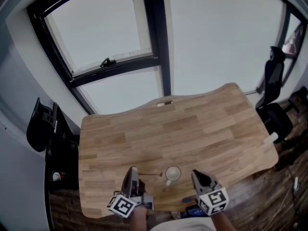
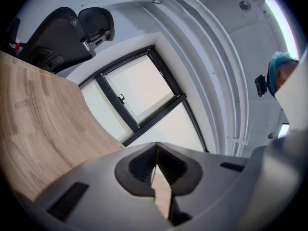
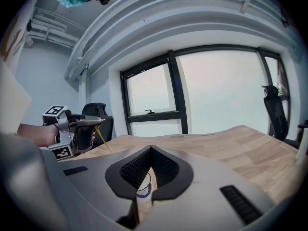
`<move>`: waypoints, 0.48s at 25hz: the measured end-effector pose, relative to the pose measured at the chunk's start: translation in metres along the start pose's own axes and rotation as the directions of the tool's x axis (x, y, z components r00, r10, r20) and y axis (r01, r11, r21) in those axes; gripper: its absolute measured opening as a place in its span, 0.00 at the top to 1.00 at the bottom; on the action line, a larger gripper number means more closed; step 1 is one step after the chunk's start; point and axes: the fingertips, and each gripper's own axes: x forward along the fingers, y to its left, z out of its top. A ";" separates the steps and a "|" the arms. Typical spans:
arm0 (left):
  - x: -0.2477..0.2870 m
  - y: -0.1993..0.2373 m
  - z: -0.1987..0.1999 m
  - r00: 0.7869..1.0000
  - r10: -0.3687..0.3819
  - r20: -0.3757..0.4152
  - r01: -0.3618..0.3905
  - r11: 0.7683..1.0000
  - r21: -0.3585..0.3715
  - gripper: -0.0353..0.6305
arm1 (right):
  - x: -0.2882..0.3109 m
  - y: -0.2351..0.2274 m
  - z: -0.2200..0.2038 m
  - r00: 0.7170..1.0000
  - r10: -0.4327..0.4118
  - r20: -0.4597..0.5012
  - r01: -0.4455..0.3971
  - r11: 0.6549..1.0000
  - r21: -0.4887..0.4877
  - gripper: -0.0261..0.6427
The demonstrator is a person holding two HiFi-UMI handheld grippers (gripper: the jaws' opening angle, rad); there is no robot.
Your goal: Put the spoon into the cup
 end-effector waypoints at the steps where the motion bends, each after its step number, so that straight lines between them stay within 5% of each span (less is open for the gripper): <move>1: 0.001 0.003 0.000 1.000 0.004 -0.001 -0.004 1.000 0.000 0.95 | 0.001 0.000 -0.001 1.000 0.000 -0.004 0.000 1.000 0.001 0.97; 12: 0.005 0.012 -0.004 1.000 0.030 -0.006 -0.030 0.999 -0.014 0.95 | 0.012 -0.007 -0.009 0.999 0.007 -0.034 -0.007 1.000 0.016 0.97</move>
